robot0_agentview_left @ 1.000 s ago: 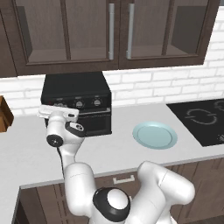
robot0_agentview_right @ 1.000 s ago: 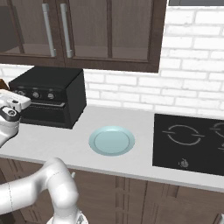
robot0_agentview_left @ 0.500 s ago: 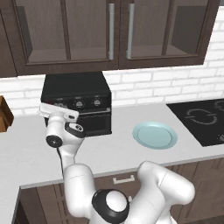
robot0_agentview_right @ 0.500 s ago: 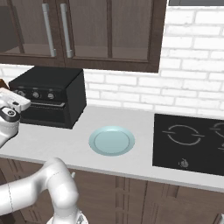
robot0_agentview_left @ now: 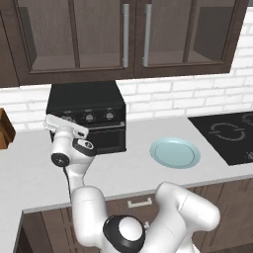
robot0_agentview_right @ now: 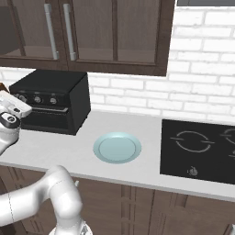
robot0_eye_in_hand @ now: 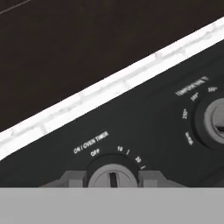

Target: Pick up the kebab skewer and baguette bread, and place them inside the toaster oven. Close the toaster oven door and start by setting the timer.

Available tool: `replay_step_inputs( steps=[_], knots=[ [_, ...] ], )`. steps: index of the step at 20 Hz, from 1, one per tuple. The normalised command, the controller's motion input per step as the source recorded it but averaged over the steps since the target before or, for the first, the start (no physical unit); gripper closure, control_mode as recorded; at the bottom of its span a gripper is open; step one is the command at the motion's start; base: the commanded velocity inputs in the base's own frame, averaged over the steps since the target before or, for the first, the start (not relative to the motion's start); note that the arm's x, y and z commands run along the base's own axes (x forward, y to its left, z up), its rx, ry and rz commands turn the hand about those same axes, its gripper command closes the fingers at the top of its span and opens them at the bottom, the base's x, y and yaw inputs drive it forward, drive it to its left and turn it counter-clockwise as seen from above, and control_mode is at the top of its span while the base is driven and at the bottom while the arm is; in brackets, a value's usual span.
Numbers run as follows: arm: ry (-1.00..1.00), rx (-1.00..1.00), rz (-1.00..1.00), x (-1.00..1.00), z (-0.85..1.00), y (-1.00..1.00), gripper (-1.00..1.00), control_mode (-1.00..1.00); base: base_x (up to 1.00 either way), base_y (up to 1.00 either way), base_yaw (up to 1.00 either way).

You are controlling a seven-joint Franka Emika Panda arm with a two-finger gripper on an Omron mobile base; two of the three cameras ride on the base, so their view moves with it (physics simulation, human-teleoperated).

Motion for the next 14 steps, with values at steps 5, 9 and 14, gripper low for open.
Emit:
replay_step_inputs(
  steps=[5, 9, 14],
  knots=[
    [0.00, 0.24, -0.05, 0.00, 0.00, 0.00, 1.00, -1.00, 0.00, 0.00, 0.00],
    [0.00, 0.25, -0.04, 0.00, 0.00, 0.00, 1.00, -1.00, 0.00, 0.00, 0.00],
    [0.00, 0.26, -0.04, 0.00, 0.00, 0.00, 1.00, -1.00, 0.00, 0.00, 0.00]
  ],
)
